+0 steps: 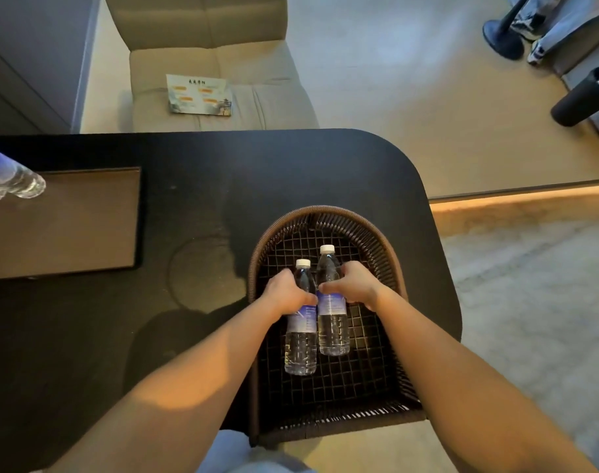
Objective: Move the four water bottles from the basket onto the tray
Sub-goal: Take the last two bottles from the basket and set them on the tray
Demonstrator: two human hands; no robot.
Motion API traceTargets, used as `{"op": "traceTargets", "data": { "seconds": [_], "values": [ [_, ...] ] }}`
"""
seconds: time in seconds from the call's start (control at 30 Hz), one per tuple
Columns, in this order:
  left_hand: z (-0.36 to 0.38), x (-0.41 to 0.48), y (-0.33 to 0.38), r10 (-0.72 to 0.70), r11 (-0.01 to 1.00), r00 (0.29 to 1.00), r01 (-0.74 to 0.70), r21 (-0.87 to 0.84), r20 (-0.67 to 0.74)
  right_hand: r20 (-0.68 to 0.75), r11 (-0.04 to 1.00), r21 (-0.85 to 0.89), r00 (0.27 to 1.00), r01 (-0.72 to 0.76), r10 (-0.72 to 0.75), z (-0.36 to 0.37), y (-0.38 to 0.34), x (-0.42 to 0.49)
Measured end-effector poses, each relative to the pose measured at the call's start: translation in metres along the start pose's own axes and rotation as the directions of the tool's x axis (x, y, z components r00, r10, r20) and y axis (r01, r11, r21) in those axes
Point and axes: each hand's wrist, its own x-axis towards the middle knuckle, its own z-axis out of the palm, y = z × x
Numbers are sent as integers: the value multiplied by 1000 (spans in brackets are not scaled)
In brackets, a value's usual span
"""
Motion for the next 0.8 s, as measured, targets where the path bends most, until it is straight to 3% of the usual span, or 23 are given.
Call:
{"op": "traceTargets", "data": {
  "seconds": [0.3,0.47,0.63,0.8],
  "values": [
    [-6,-38,-14,253,967,967,-252,38,-22,-45,965,74,967,253,-251,-1,19,-63],
    [-1,-79,-33,405,912,909,-410,-32,-95,-191,931,34,916,365,-352,12,33,-109],
    [7,-121,-50,503,854,851,-516,-65,-152,-348,880,10,827,475,-442,32,36,-156],
    [-1,-167,-53,586,777,753,-627,-57,-299,-451,826,-21,731,564,-511,45,17,-204]
  ]
}}
